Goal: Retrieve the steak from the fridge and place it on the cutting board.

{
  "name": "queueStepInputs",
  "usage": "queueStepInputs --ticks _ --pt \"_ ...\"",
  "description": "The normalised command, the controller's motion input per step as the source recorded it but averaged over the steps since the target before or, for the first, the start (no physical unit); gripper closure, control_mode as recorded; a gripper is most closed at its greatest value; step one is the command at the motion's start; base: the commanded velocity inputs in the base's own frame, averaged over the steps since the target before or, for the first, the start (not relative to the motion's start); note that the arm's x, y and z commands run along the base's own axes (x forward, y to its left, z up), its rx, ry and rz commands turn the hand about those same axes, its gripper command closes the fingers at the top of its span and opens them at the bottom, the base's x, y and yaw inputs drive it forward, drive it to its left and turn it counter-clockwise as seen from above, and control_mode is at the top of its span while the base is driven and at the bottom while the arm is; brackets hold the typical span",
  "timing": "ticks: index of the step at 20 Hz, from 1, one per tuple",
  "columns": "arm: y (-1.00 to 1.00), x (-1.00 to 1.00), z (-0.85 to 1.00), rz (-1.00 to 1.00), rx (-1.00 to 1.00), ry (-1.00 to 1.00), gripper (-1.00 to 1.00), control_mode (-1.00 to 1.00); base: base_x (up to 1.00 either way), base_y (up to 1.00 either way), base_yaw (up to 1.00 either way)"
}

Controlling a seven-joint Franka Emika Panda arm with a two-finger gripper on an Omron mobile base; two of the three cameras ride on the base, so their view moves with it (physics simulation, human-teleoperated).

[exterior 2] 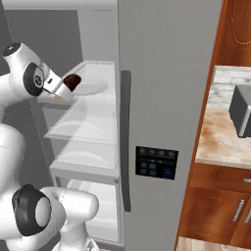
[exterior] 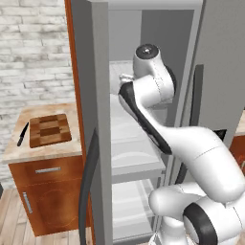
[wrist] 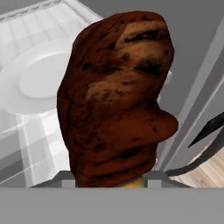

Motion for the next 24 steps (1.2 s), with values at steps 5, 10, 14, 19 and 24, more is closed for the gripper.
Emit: queueStepInputs --ticks 5,10,14,19,24 --pt "-0.08 -1.00 0.24 0.02 0.00 -0.17 1.00 -1.00 0.00 0.00 0.00" --pt "-0.01 -1.00 0.25 0.04 0.00 -0.10 1.00 -1.00 0.00 0.00 0.00" --pt "-0.04 -1.00 0.35 0.04 0.00 -0.25 1.00 -1.00 0.00 0.00 0.00" --pt "-0.13 -0.96 0.29 0.00 0.00 -0.17 1.00 -1.00 0.00 0.00 0.00" --pt "-0.24 -0.75 0.06 0.00 0.00 0.02 1.00 -1.00 0.00 0.00 0.00"
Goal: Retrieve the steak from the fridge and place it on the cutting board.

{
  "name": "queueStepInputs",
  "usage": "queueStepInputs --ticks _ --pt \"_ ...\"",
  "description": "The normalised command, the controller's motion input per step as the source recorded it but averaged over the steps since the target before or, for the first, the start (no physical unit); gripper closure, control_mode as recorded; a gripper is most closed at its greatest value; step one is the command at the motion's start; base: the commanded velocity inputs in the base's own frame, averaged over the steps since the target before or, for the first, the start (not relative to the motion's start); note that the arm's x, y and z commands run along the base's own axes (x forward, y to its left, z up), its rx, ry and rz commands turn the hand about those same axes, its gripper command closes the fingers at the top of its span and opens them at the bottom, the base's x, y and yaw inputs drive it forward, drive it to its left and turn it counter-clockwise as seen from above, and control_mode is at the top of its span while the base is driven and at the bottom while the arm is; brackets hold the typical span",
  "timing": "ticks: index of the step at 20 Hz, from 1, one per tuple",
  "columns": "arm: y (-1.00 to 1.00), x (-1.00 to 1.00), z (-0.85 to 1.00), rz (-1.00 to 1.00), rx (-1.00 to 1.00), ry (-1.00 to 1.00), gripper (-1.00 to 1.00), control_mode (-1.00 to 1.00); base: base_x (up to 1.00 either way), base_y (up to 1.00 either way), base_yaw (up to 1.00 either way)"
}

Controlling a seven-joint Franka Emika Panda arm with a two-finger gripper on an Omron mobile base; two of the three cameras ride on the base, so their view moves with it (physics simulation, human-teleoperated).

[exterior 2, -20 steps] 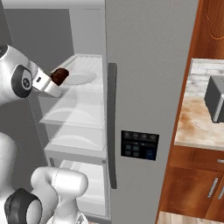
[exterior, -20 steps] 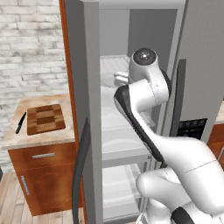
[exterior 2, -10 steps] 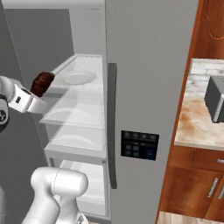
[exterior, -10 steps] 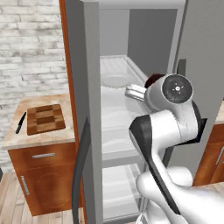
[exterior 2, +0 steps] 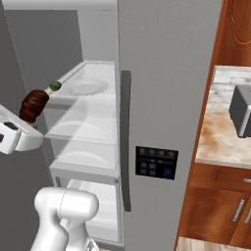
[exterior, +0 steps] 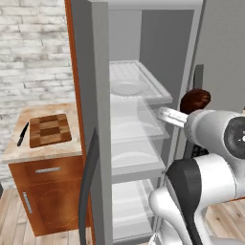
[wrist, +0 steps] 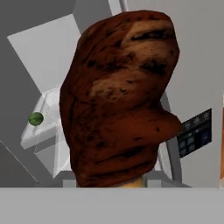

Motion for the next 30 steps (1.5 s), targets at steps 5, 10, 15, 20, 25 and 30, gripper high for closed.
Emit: queueStepInputs --ticks 5,10,15,20,25,30 --pt "-0.17 -0.40 0.00 -0.02 0.00 0.09 1.00 -1.00 0.00 0.00 0.00" --pt "-0.16 -0.28 -0.12 -0.01 0.00 0.09 1.00 -1.00 0.00 0.00 0.00" --pt "-0.14 -0.06 -0.36 0.00 0.00 0.04 1.00 -1.00 0.00 0.00 0.00" --pt "-0.02 0.00 -0.09 0.00 -0.01 0.01 1.00 -1.00 0.00 0.00 0.00" --pt "0.00 0.00 0.00 0.00 0.00 0.00 1.00 -1.00 0.00 0.00 0.00" --pt "0.00 -0.03 0.00 0.00 0.00 0.00 1.00 -1.00 0.00 0.00 0.00"
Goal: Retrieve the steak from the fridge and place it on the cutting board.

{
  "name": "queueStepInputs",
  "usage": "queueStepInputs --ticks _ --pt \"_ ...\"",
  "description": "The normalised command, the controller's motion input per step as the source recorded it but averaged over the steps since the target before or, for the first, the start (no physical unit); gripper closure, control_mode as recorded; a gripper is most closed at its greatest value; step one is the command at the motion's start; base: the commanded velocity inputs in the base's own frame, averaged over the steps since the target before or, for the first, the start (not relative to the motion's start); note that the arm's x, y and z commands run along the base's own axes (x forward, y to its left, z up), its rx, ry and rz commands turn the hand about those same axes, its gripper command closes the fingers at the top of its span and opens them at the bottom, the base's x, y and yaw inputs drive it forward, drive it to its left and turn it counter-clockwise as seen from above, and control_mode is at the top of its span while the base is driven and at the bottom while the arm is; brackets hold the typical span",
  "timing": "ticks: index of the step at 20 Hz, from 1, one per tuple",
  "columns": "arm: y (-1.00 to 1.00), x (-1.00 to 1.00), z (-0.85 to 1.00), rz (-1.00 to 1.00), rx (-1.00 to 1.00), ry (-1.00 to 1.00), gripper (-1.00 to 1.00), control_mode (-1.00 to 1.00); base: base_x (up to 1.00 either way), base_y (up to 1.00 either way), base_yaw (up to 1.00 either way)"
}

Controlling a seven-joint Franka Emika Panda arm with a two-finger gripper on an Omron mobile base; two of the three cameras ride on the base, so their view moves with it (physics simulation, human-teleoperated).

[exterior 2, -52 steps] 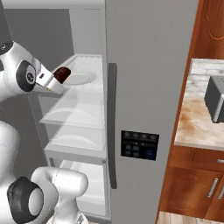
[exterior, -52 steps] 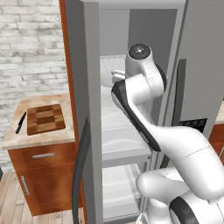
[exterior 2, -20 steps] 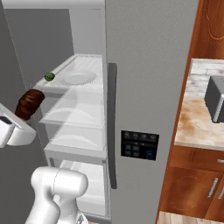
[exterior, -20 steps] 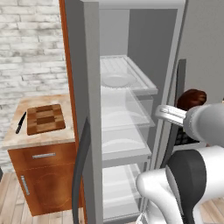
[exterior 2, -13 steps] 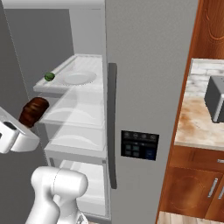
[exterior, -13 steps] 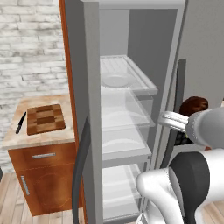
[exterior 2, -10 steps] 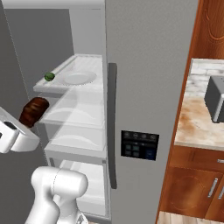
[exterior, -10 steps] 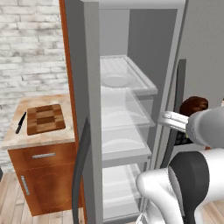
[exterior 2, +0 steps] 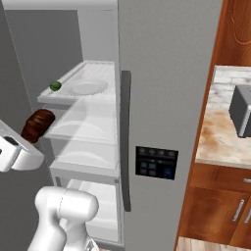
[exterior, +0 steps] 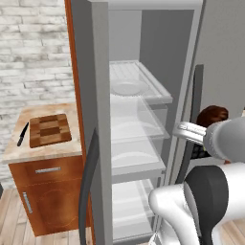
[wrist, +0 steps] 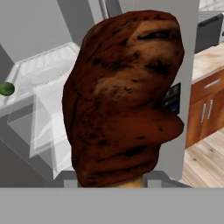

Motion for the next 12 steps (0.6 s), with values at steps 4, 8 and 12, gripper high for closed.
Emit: queueStepInputs --ticks 4,8,12 --pt "0.00 -0.17 -0.04 -0.02 0.00 0.00 1.00 -1.00 0.00 0.00 0.00" --pt "-0.02 -0.19 -0.06 -0.02 0.00 0.00 1.00 -1.00 0.00 0.00 0.00" --pt "-0.01 -0.11 -0.01 -0.01 0.00 0.00 1.00 -1.00 0.00 0.00 0.00"
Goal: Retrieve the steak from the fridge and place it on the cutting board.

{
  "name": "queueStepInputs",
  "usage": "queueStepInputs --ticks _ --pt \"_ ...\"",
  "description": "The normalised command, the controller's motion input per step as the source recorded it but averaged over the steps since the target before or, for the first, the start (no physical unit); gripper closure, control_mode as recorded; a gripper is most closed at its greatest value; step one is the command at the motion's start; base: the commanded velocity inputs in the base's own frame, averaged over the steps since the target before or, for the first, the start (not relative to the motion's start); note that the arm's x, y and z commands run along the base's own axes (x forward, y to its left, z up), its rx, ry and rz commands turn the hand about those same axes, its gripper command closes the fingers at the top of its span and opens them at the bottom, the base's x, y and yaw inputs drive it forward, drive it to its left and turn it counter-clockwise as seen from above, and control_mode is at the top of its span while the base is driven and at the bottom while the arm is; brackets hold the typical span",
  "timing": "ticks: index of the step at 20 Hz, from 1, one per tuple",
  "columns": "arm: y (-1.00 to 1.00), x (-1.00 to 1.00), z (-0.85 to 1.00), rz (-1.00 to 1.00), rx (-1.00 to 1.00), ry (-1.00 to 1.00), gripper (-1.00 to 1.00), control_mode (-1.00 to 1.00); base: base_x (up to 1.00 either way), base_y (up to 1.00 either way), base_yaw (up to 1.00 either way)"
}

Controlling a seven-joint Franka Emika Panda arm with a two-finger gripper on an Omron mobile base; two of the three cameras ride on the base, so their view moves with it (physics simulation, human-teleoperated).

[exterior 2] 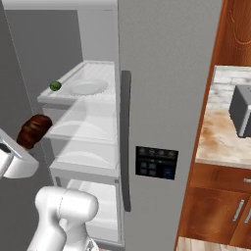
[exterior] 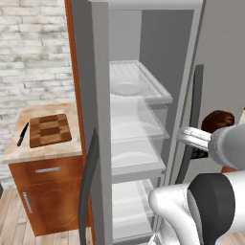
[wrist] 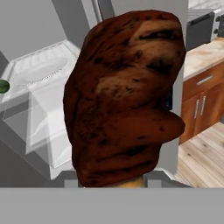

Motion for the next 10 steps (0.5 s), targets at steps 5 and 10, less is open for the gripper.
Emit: queueStepInputs --ticks 5,10 --pt "-0.05 -0.03 0.00 0.00 0.00 0.00 1.00 -1.00 0.00 0.00 0.00" --pt "-0.01 0.00 0.00 0.00 0.00 0.00 1.00 -1.00 0.00 0.00 0.00"
